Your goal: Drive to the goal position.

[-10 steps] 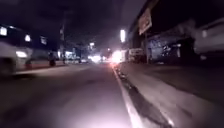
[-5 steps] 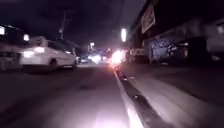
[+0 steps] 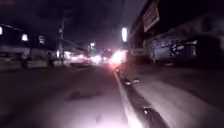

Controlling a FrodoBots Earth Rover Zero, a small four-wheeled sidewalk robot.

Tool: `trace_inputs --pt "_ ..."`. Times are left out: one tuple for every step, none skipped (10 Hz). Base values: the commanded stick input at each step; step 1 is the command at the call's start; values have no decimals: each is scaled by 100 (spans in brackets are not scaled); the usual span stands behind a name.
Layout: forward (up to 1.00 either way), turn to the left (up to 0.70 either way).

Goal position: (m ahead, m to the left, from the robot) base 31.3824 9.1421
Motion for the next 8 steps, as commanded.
trace_inputs --pt "100 0" --pt "100 0" --pt "100 0" --pt "100 0" --pt "100 0" --pt "100 0" --pt "100 0" --pt "100 0"
